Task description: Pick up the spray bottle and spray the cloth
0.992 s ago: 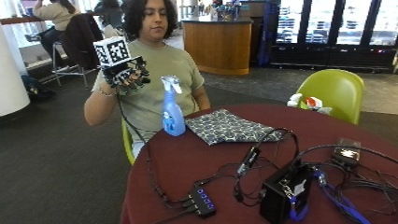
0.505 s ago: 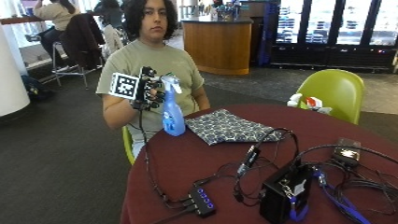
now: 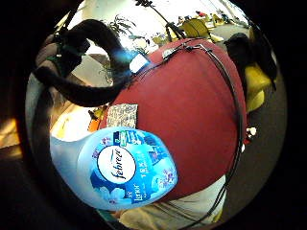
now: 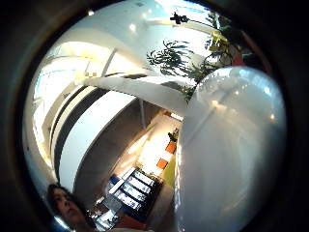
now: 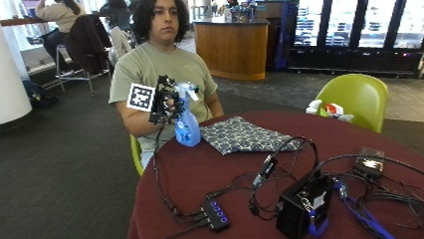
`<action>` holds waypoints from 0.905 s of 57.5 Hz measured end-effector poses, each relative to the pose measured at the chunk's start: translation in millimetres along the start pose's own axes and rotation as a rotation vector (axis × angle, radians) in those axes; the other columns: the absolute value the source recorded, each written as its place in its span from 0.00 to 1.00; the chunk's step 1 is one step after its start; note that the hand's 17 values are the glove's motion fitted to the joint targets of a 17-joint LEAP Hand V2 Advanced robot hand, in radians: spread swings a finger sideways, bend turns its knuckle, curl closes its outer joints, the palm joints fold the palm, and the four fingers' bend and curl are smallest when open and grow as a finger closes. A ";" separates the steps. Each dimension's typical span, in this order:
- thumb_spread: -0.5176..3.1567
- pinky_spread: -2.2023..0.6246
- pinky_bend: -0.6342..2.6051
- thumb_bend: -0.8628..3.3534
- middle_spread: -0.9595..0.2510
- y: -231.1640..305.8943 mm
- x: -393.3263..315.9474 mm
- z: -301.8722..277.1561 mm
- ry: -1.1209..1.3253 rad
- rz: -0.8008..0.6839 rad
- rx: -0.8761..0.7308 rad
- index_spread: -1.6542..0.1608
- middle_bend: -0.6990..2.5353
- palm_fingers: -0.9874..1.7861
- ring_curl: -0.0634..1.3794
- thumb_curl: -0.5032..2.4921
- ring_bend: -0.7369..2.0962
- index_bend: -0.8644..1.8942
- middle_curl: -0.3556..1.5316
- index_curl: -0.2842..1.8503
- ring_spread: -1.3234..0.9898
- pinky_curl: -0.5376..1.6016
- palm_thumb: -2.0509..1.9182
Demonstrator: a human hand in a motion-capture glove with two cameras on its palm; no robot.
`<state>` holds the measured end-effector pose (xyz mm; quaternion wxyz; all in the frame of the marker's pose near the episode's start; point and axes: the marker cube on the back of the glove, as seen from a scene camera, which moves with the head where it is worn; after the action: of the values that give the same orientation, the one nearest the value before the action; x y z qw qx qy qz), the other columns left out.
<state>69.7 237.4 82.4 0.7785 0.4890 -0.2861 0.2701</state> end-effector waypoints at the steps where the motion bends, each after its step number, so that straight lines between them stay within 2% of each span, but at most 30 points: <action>1: 0.38 0.81 0.34 0.20 0.75 -2.5 0.7 1.5 0.000 0.003 0.004 0.74 0.33 0.56 0.27 0.29 0.46 0.34 0.38 0.21 0.53 0.41 0.72; 12: 0.37 0.80 0.34 0.20 0.74 -35.9 6.1 22.4 0.025 0.020 0.083 0.74 0.33 0.57 0.27 0.30 0.46 0.34 0.38 0.20 0.53 0.41 0.73; 19: 0.37 0.79 0.34 0.20 0.73 -39.5 9.3 34.9 0.046 -0.007 0.046 0.74 0.33 0.58 0.28 0.30 0.46 0.34 0.39 0.20 0.52 0.41 0.73; 28: 0.37 0.79 0.33 0.20 0.72 -69.9 12.6 58.4 0.079 0.006 0.090 0.74 0.32 0.59 0.28 0.31 0.46 0.34 0.39 0.20 0.52 0.41 0.73; 34: 0.37 0.79 0.33 0.20 0.72 -74.7 14.7 68.3 0.078 0.023 -0.055 0.74 0.32 0.59 0.29 0.31 0.46 0.34 0.39 0.20 0.52 0.41 0.73; 37: 0.37 0.79 0.33 0.20 0.72 -86.5 16.5 77.4 0.076 0.033 -0.039 0.74 0.32 0.59 0.29 0.31 0.46 0.34 0.39 0.20 0.52 0.41 0.73; 43: 0.37 0.79 0.33 0.20 0.72 -108.0 18.8 90.0 0.030 0.151 -0.091 0.74 0.32 0.59 0.29 0.31 0.46 0.34 0.39 0.20 0.52 0.42 0.73; 52: 0.37 0.78 0.29 0.20 0.70 -118.1 22.5 96.7 -0.029 0.300 -0.347 0.74 0.31 0.67 0.28 0.31 0.44 0.40 0.39 0.24 0.51 0.40 0.73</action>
<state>150.4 107.6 61.3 0.7979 0.3038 -0.4088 0.3225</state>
